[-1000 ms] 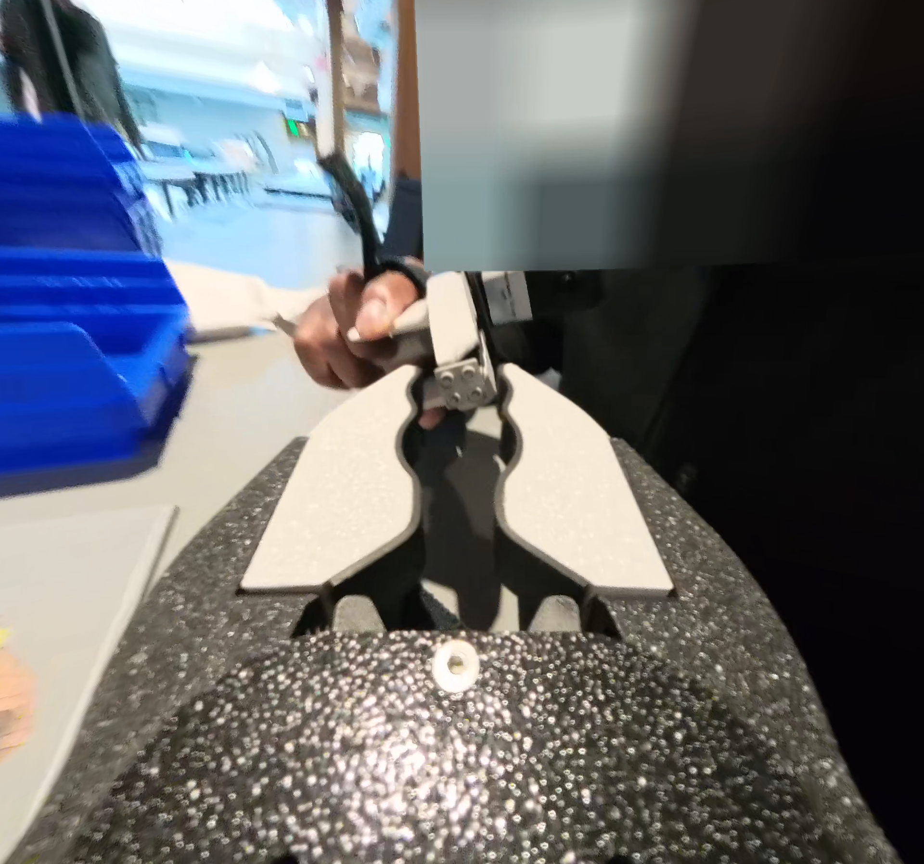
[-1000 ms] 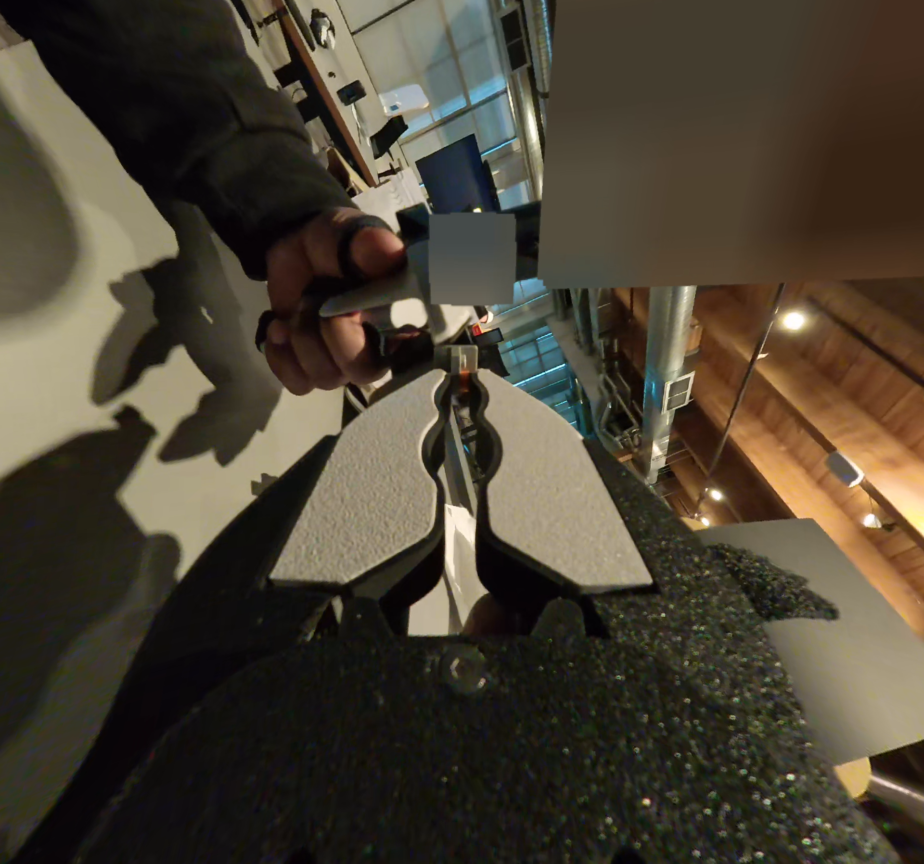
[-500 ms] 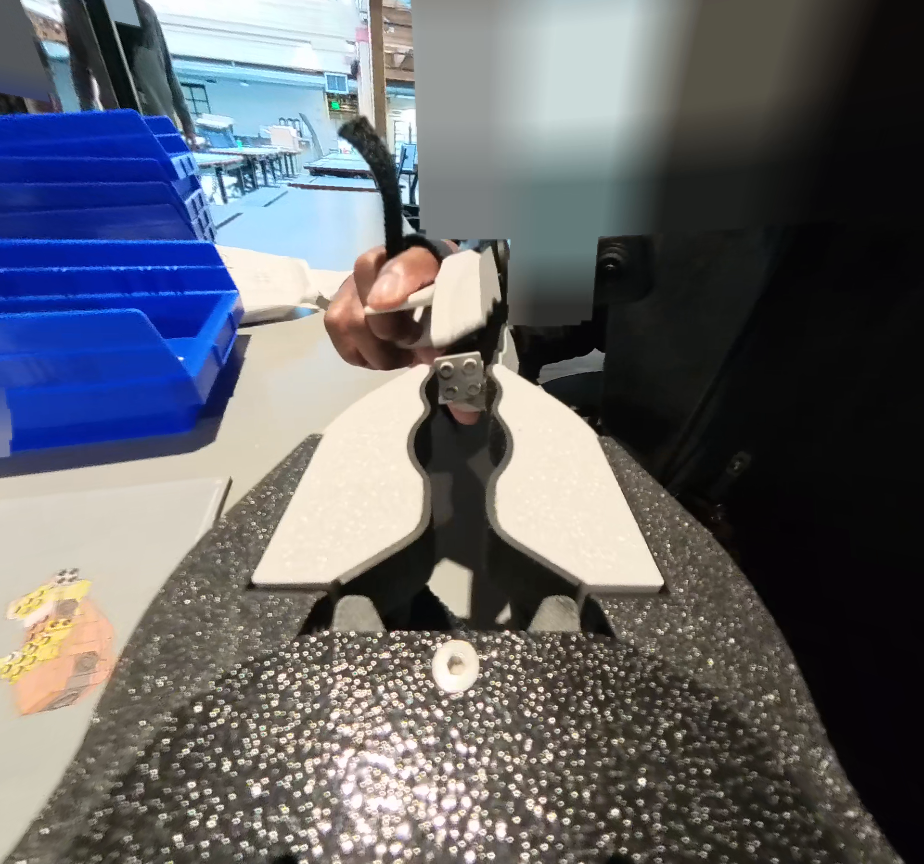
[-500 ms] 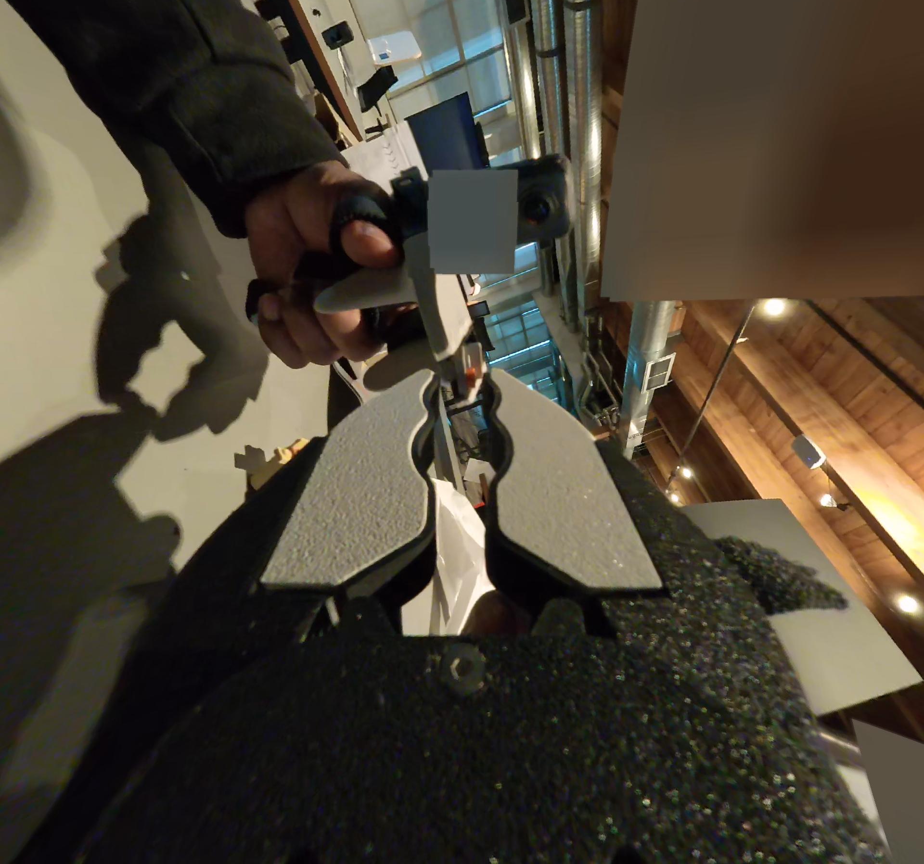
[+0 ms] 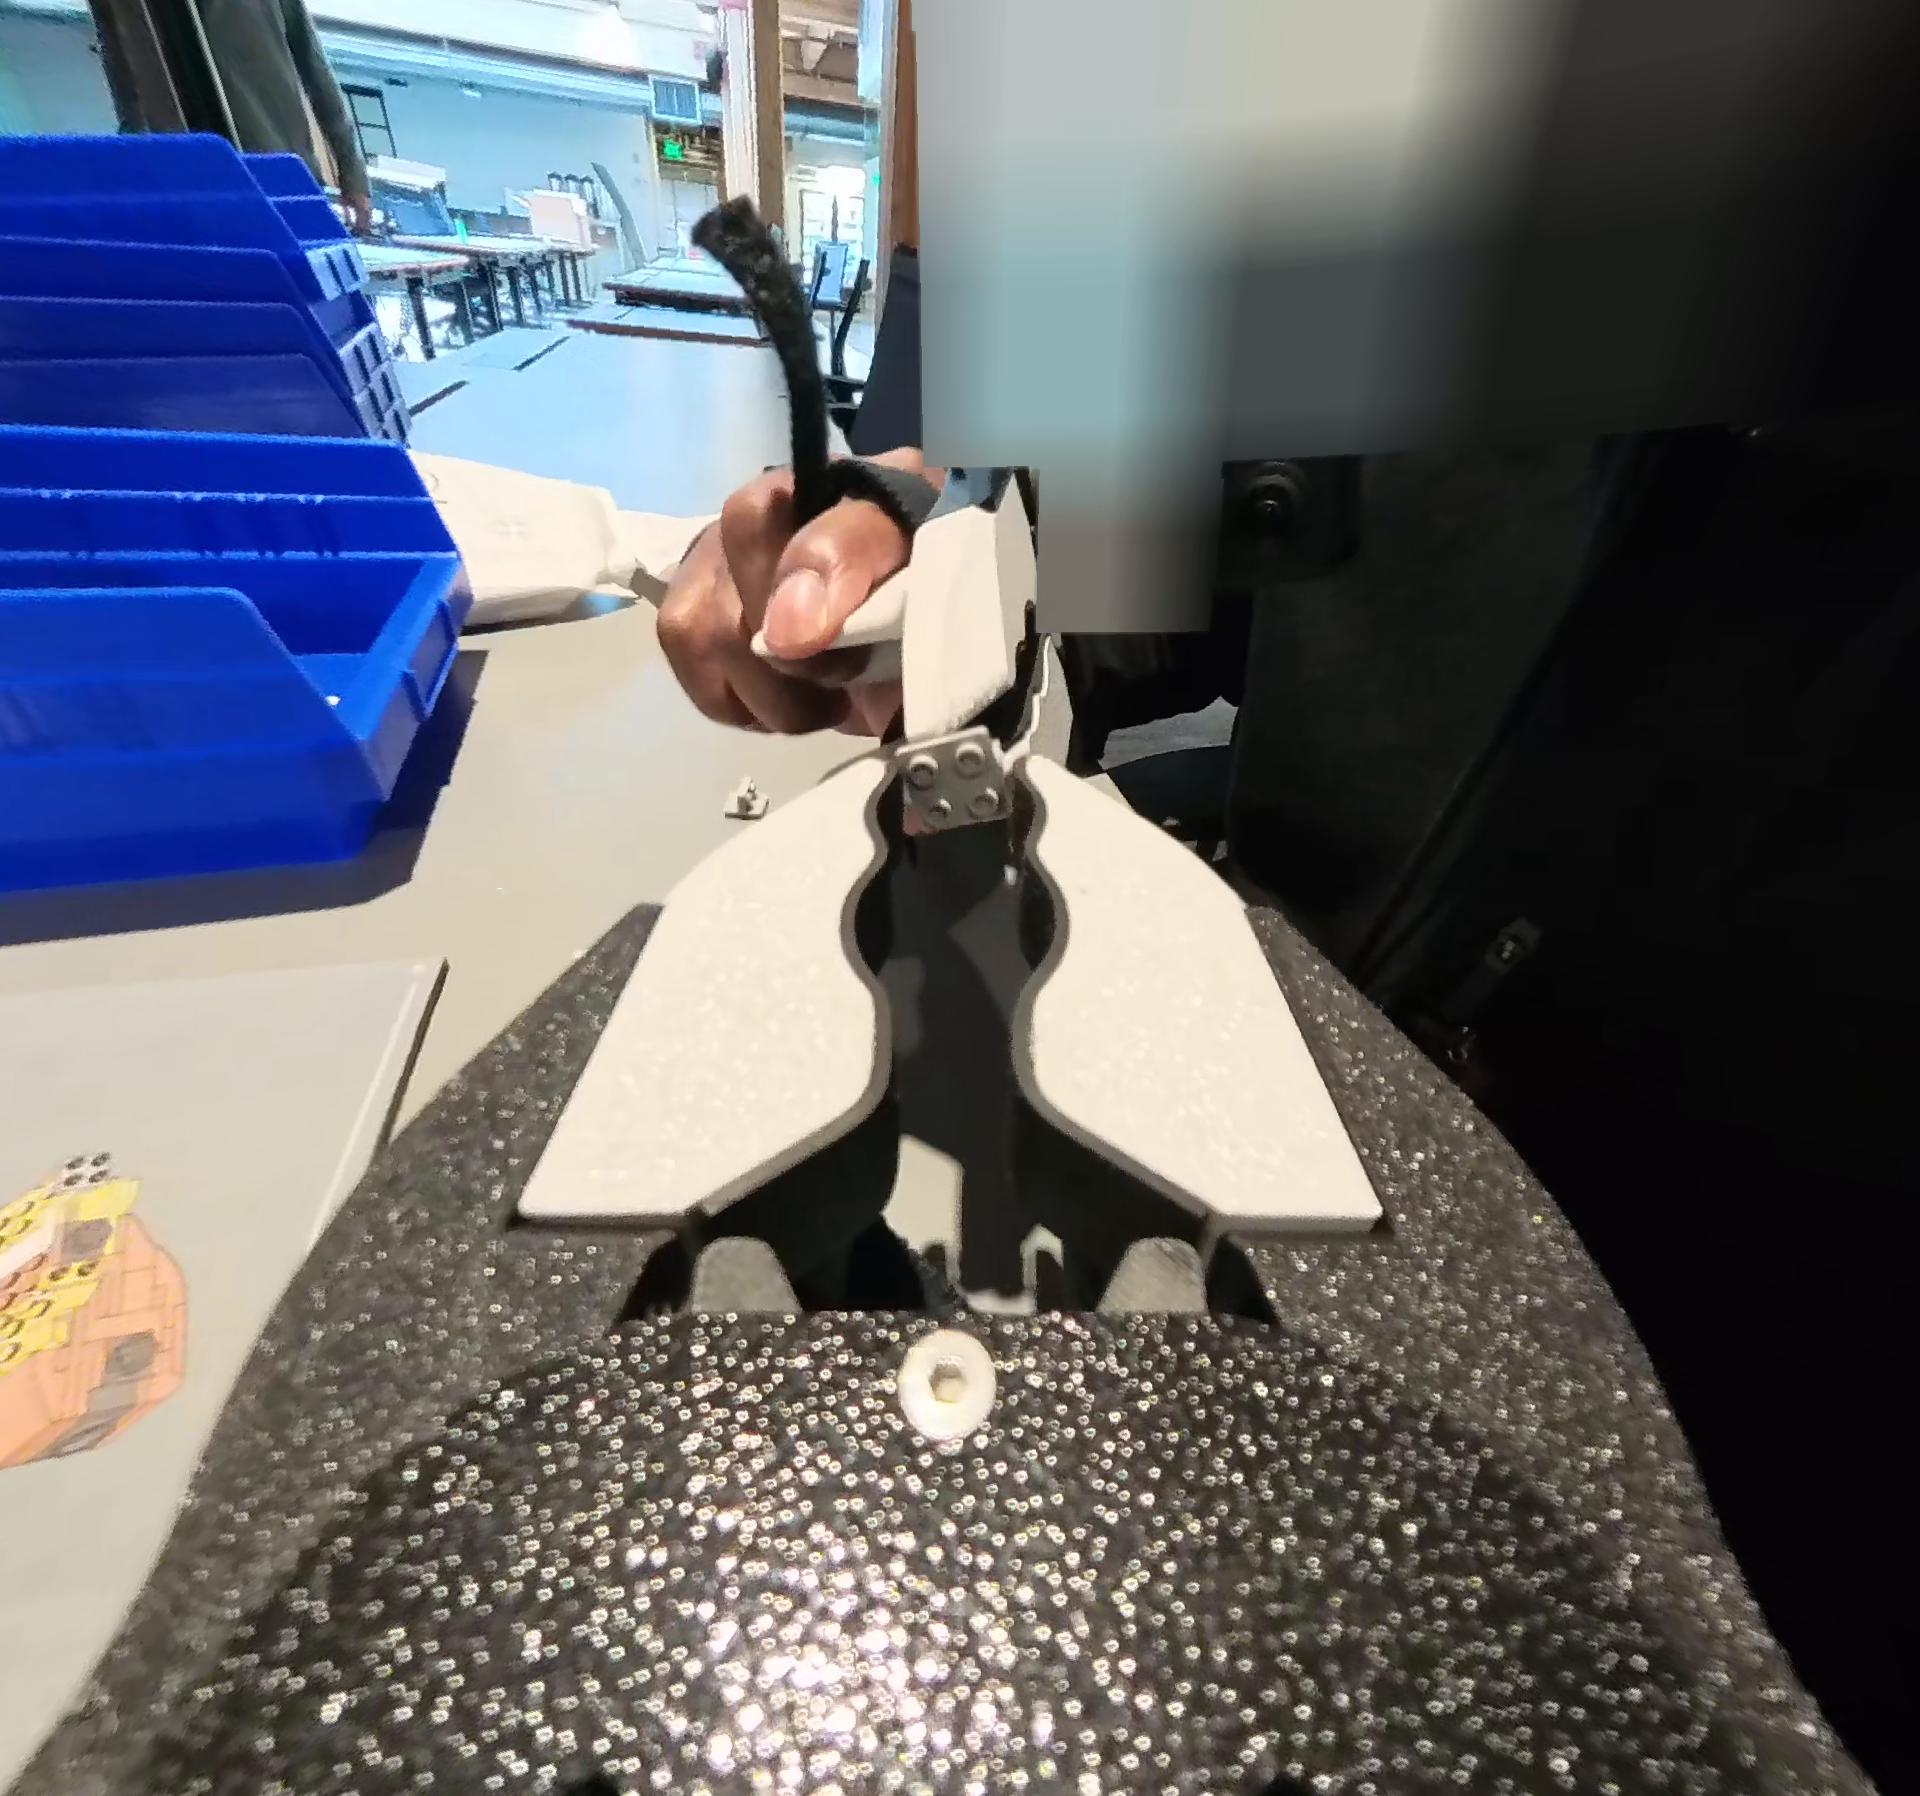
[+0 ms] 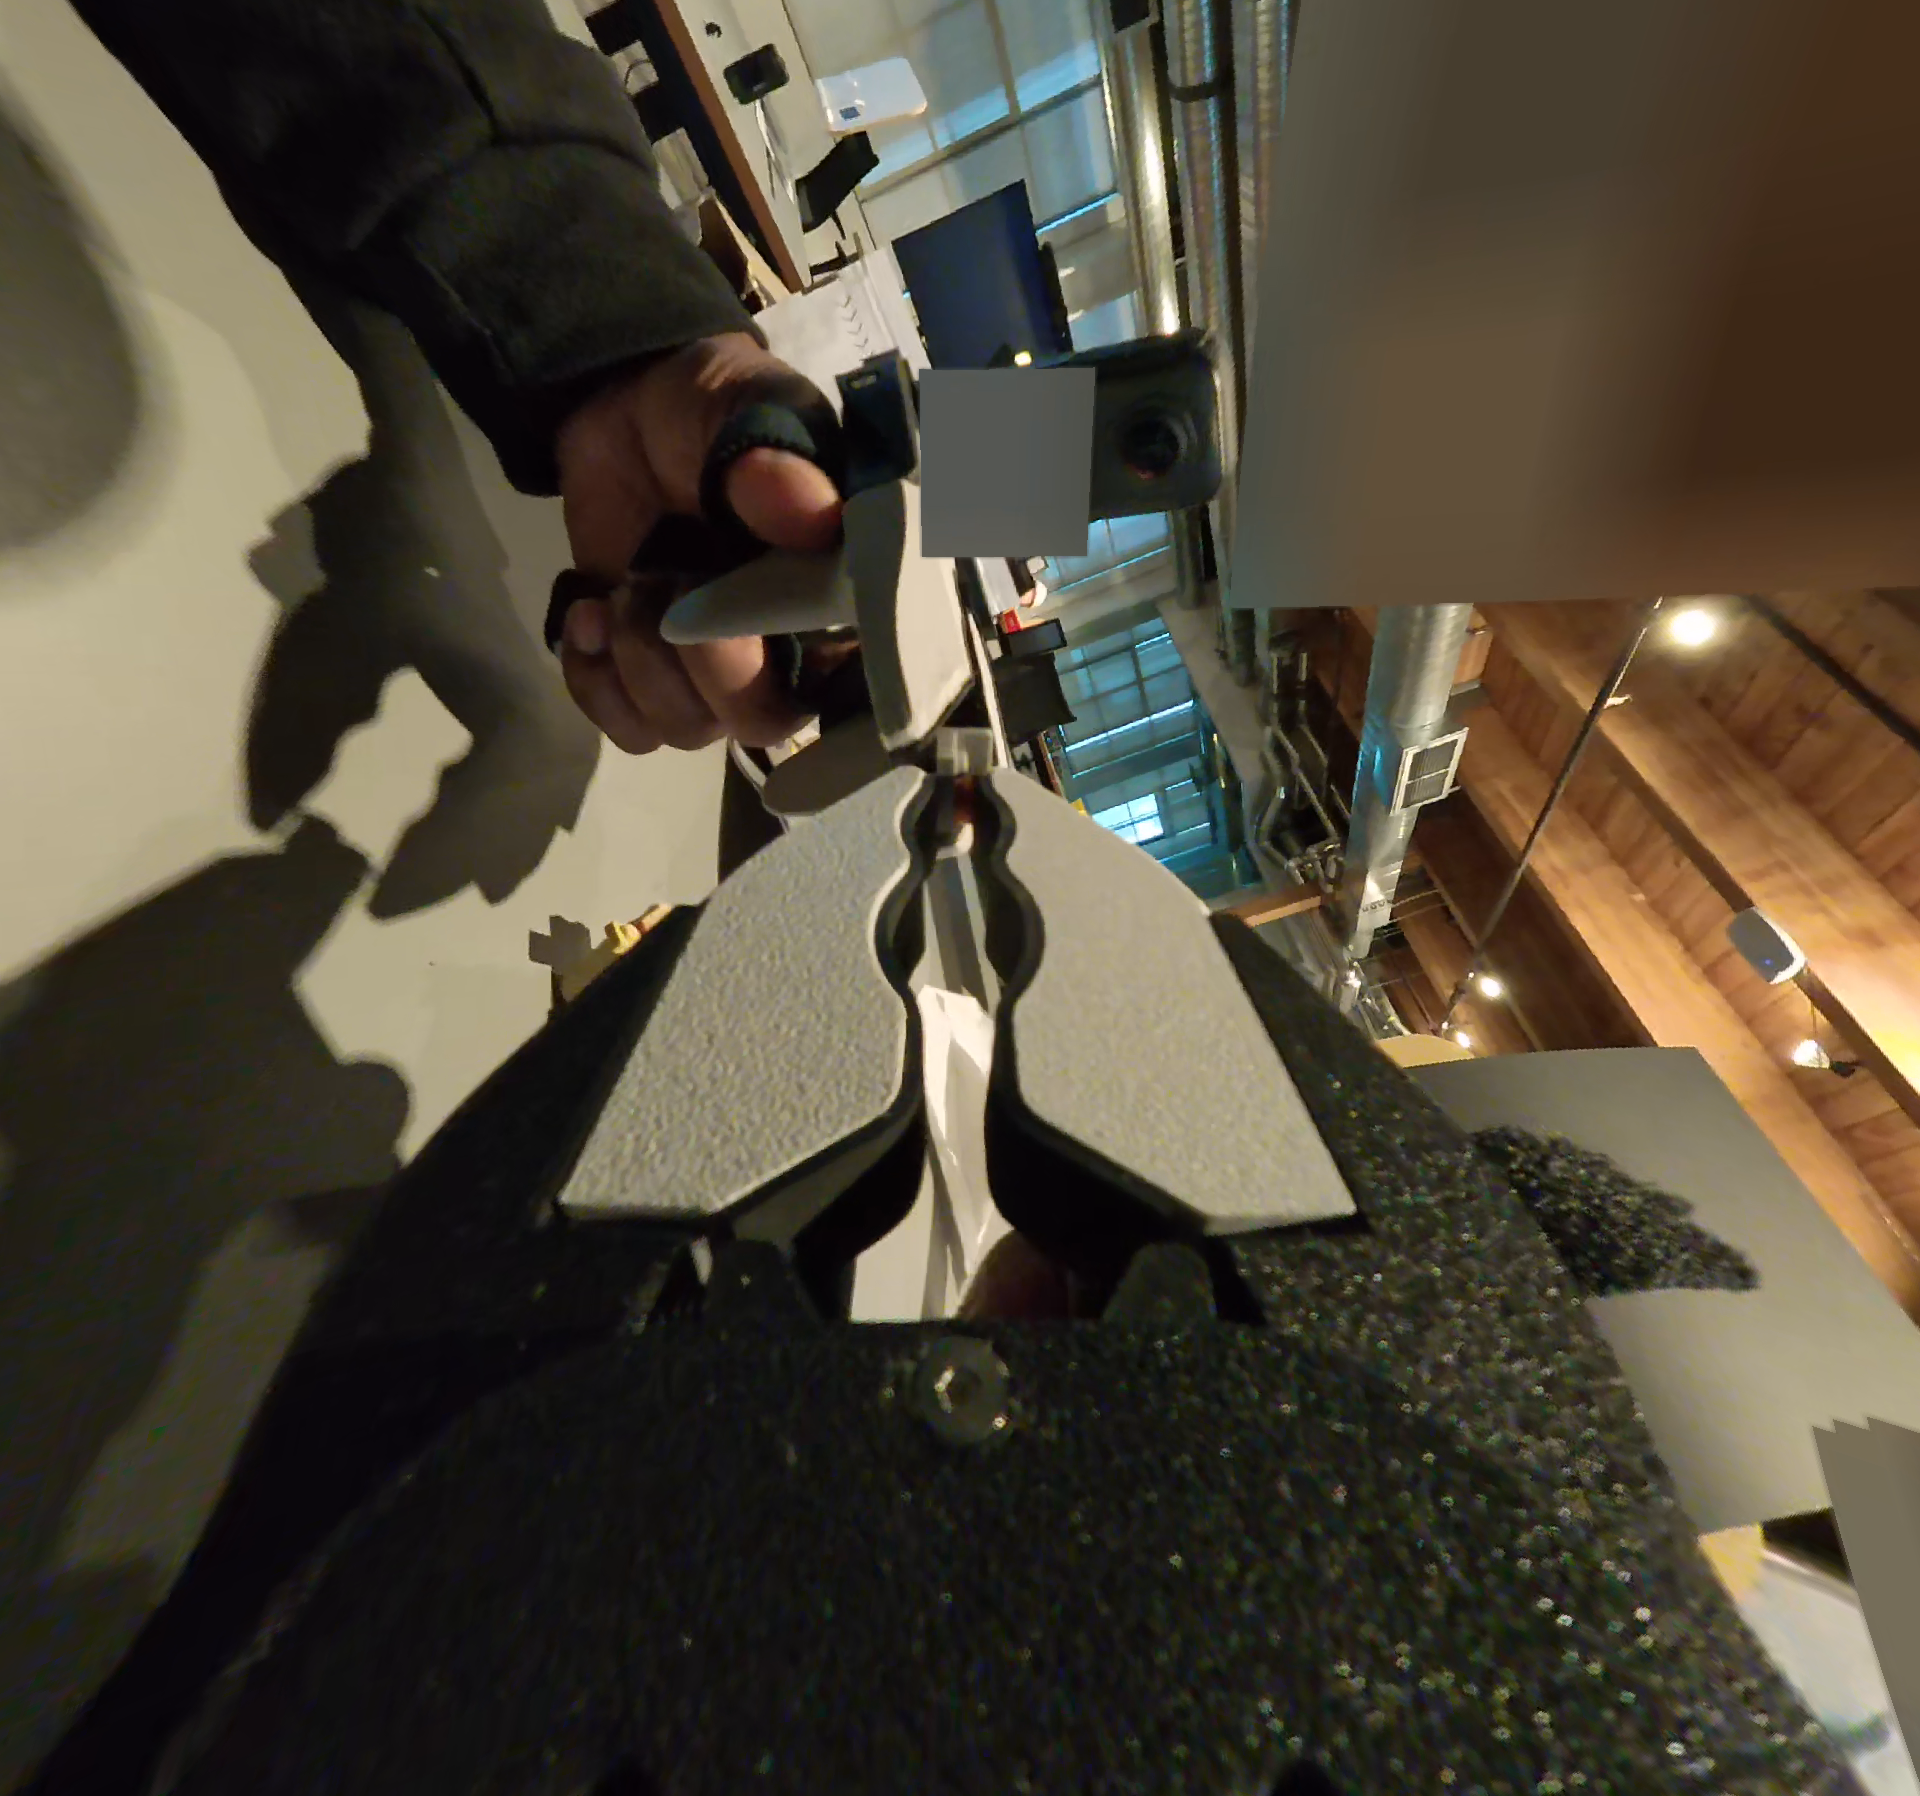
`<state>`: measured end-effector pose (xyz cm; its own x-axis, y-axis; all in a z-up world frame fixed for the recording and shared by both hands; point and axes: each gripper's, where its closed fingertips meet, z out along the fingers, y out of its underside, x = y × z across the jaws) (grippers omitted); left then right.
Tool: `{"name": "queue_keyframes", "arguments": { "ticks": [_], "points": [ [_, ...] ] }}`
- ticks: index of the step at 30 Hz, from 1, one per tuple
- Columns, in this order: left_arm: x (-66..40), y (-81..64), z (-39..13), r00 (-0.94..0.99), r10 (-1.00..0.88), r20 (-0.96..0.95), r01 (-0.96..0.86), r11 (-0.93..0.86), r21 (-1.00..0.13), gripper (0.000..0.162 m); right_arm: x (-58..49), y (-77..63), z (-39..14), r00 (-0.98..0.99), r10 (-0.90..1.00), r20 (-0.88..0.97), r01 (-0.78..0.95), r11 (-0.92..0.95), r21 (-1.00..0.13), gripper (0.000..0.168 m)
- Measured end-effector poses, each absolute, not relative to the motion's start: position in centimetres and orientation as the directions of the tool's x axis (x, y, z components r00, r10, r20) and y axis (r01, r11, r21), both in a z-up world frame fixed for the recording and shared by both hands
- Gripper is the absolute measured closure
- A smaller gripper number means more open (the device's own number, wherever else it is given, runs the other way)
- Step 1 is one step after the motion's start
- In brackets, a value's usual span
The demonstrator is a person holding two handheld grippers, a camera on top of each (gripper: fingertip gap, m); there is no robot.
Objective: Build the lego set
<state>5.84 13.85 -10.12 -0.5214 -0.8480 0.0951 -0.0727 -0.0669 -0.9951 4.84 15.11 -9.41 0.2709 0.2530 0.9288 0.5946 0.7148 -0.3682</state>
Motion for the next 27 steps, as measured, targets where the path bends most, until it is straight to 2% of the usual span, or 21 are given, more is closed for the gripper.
{"name": "queue_keyframes", "arguments": {
  "ticks": [4, 11, 16, 19, 22, 27],
  "points": [
    [5.6, 14.2, -9.9, -0.526, -0.841, 0.124, -0.081, -0.096, -0.992, 0.140, 4.9, 15.0, -9.3, 0.258, 0.230, 0.938, 0.603, 0.721, -0.343, 0.162],
    [5.4, 13.7, -10.0, -0.557, -0.817, 0.150, -0.099, -0.114, -0.989, 0.145, 4.5, 14.8, -9.9, 0.211, 0.227, 0.951, 0.609, 0.730, -0.309, 0.163],
    [5.7, 14.2, -9.5, -0.528, -0.838, 0.137, -0.070, -0.118, -0.991, 0.146, 4.7, 15.4, -9.5, 0.266, 0.211, 0.941, 0.619, 0.710, -0.335, 0.162],
    [5.8, 14.9, -9.9, -0.467, -0.876, 0.122, -0.083, -0.095, -0.992, 0.146, 5.0, 16.0, -9.5, 0.290, 0.225, 0.930, 0.638, 0.679, -0.364, 0.144],
    [5.3, 15.5, -11.5, -0.339, -0.932, 0.129, -0.165, -0.076, -0.983, 0.146, 5.5, 16.6, -10.2, 0.273, 0.268, 0.924, 0.662, 0.645, -0.383, 0.139],
    [3.3, 16.9, -17.9, -0.077, -0.997, 0.029, -0.469, 0.011, -0.883, 0.145, 6.2, 17.5, -11.3, 0.239, 0.309, 0.920, 0.700, 0.602, -0.384, 0.141]
  ]
}}
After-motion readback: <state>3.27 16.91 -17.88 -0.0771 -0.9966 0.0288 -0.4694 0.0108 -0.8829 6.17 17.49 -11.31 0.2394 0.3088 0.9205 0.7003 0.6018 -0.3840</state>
